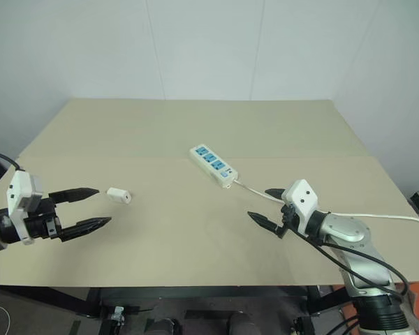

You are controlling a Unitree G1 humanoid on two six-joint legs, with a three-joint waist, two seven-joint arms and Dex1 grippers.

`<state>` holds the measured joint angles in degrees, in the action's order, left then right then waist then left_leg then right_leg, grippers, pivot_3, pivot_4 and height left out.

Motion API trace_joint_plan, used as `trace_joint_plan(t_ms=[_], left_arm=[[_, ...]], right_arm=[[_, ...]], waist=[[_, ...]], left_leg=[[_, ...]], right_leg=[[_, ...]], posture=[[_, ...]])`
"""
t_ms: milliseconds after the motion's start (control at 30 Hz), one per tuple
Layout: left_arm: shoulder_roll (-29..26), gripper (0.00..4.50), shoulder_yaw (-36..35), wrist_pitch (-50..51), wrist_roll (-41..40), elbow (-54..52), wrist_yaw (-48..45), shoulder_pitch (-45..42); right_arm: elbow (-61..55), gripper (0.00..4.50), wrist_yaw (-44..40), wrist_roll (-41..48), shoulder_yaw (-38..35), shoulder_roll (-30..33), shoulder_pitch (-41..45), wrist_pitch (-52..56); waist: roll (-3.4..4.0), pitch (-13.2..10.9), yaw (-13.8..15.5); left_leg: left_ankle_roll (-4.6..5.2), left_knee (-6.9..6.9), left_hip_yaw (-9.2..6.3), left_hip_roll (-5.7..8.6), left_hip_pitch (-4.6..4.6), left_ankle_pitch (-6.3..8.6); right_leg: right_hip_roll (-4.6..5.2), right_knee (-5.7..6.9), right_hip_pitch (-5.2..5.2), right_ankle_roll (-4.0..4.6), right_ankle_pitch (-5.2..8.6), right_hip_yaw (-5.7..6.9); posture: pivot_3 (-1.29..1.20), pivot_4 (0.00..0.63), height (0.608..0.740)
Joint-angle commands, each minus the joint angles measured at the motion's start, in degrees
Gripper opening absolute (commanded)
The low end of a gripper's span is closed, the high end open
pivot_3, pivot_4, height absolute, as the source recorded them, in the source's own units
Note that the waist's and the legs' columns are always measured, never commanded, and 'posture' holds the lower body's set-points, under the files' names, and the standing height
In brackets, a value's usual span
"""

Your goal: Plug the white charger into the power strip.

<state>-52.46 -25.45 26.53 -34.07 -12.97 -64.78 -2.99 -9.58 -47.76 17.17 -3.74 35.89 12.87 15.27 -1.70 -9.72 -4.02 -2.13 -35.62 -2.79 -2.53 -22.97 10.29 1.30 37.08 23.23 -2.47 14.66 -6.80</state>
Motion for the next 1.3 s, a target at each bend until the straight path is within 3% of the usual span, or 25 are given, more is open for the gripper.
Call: trace_joint_plan(t_ms=[33, 367, 533, 700, 867, 1033, 1133, 1300], left_arm=[[-0.6, 4.50, 0.0, 0.1, -1.2, -1.2, 0.1, -1.2], [-0.6, 4.50, 1.4, 0.2, -1.3, -0.7, 0.2, -2.7], [0.0, 4.50, 3.7, 0.2, -1.1, -0.2, 0.5, -5.4], [0.3, 4.50, 5.9, -0.2, -0.8, 0.7, 0.1, -7.8], [0.3, 4.50, 7.1, -1.3, -0.3, 2.1, -0.6, -9.2], [0.5, 4.50, 7.0, -2.1, -0.1, 2.7, -1.1, -8.9], [0.6, 4.50, 6.7, -2.3, -0.2, 2.3, -1.2, -8.1], [0.7, 4.50, 6.6, -2.8, -0.2, 2.1, -1.2, -7.5]], right_arm=[[-2.1, 4.43, 0.9, 1.0, -1.4, -0.3, 0.8, -0.7], [-1.3, 4.43, 6.4, -1.9, 0.3, -2.7, 2.4, 0.7], [7.9, 4.43, 17.6, -9.3, 5.7, -12.0, 11.5, 2.4], [23.5, 4.43, 24.6, -16.8, 9.6, -17.1, 19.4, -1.3], [35.1, 4.43, 27.3, -20.5, 11.0, -18.1, 25.0, -2.8], [38.7, 4.43, 27.4, -21.3, 10.8, -17.6, 25.8, -3.0], [37.6, 3.85, 25.9, -20.6, 10.8, -17.2, 24.5, -3.3], [29.7, 2.19, 21.4, -18.6, 11.2, -16.8, 20.5, -0.6]], waist=[[0.00, 0.0, 0.0], [0.00, 0.0, -0.1], [0.00, 0.0, -0.5], [0.00, 0.0, 0.1], [0.00, 0.0, 0.0], [0.00, 0.0, -0.1], [0.00, 0.0, -0.1], [0.00, 0.0, 0.0]], left_leg=[[0.00, 0.00, 0.00, 0.00, -0.01, 0.00], [0.00, 0.00, 0.01, -0.01, 0.00, 0.00], [0.00, 0.02, 0.04, -0.04, 0.07, 0.00], [0.00, 0.08, 0.04, -0.01, -0.12, 0.00], [0.00, 0.08, 0.03, 0.03, -0.31, 0.00], [0.00, 0.17, 0.01, 0.00, -0.21, 0.00], [0.00, 0.17, 0.00, 0.00, -0.16, -0.01], [0.00, 0.16, -0.01, 0.01, -0.13, -0.01]], right_leg=[[0.00, 0.00, 0.00, 0.00, 0.00, 0.00], [-0.01, 0.00, 0.01, 0.00, 0.00, -0.01], [-0.05, 0.03, 0.02, 0.01, -0.04, -0.04], [-0.02, -0.06, 0.12, 0.05, -0.05, -0.02], [0.03, -0.07, 0.26, 0.21, -0.16, -0.02], [-0.01, -0.04, 0.26, 0.20, -0.15, -0.01], [-0.02, -0.02, 0.20, 0.12, -0.11, 0.00], [-0.01, -0.03, 0.13, 0.06, -0.07, 0.01]], posture=[[0.00, 0.150, 0.740], [0.00, 0.150, 0.740], [0.00, 0.150, 0.740], [0.00, 0.150, 0.740], [0.00, 0.150, 0.740], [0.00, 0.150, 0.740], [0.00, 0.150, 0.740], [0.00, 0.150, 0.740]])
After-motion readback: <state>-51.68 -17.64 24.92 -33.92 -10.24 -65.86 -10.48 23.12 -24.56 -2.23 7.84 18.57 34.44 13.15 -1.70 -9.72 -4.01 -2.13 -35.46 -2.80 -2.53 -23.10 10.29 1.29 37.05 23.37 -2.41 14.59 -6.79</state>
